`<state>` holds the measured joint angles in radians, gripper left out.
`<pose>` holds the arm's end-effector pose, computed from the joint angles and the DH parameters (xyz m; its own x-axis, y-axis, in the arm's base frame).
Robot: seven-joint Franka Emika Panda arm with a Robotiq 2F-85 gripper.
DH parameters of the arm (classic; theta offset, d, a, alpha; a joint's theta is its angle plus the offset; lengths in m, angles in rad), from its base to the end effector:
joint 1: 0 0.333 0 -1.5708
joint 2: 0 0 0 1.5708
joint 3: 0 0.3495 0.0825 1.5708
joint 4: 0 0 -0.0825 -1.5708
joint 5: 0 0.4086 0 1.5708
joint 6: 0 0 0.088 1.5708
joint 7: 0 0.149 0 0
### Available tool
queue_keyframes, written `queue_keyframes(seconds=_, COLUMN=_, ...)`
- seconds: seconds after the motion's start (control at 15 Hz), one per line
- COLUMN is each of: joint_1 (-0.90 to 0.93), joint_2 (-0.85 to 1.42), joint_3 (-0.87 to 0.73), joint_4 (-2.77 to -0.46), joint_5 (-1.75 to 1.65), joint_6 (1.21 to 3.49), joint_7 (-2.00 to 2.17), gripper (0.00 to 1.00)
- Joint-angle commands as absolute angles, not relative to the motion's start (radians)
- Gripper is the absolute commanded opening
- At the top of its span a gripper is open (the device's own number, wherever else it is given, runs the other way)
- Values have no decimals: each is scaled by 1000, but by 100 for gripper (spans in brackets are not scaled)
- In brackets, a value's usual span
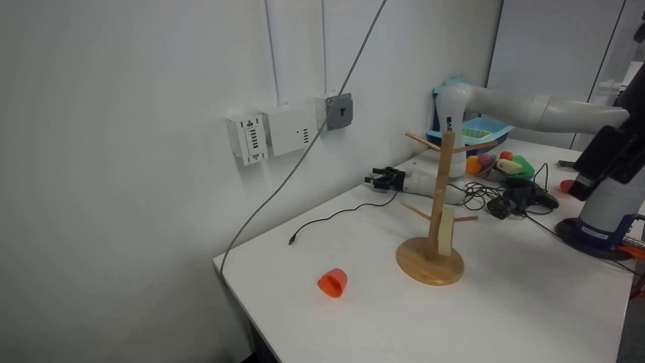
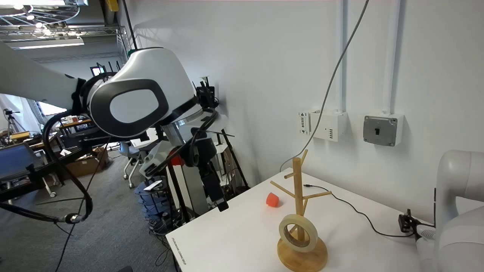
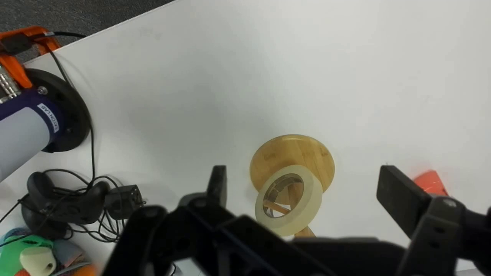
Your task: Remove the tape from wooden hanger
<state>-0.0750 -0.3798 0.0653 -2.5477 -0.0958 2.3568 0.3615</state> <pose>0.4458 -0.0090 0.3968 0.9320 -0.2972 0.2073 -0.3101 -0.9502 0.0318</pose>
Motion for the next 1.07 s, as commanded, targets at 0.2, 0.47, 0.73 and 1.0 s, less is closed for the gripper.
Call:
queue_keyframes(seconds=0.2, joint_1=-87, joint_2=-381, joint_3=76, joint_4=-2548, joint_5=-106, joint_6=2360, joint_7=383, gripper=100)
queue_keyframes(seconds=0.47, joint_1=-100, joint_2=-384, joint_3=89, joint_4=-2549, joint_5=-127, joint_6=2360, joint_7=435, gripper=100)
queue_keyframes(seconds=0.73, joint_1=-108, joint_2=-261, joint_3=147, joint_4=-2495, joint_5=-175, joint_6=2425, joint_7=546, gripper=100)
queue_keyframes(seconds=1.0, joint_1=-113, joint_2=-149, joint_3=173, joint_4=-2430, joint_5=-295, joint_6=2468, joint_7=672, gripper=100)
